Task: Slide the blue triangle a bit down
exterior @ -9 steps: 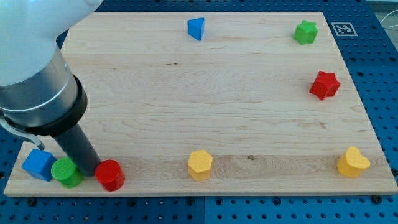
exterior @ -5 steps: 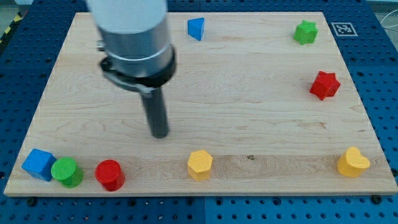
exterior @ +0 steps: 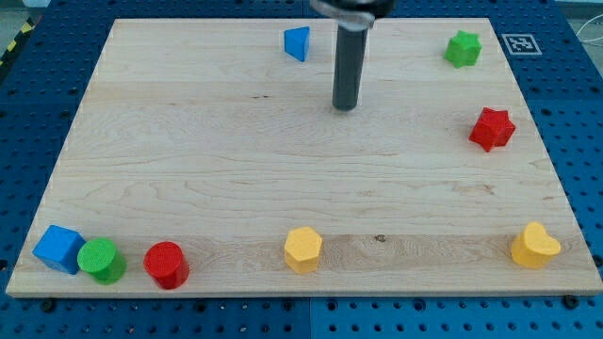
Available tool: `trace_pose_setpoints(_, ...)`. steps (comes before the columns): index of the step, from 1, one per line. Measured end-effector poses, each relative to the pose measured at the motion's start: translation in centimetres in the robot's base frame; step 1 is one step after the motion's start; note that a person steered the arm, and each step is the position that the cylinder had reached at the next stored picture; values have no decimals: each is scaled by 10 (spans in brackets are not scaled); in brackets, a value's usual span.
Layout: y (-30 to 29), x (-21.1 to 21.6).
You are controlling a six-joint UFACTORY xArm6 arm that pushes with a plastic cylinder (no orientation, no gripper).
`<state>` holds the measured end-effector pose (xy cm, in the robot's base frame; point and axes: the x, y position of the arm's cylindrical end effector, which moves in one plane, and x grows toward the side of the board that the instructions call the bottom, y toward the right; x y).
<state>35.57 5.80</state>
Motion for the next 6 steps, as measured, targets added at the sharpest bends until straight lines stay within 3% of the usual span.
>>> trace_pose_setpoints(2, 10, -89)
trace_pose_setpoints(4, -12, -149)
trace_pose_setpoints(6, -20, -157)
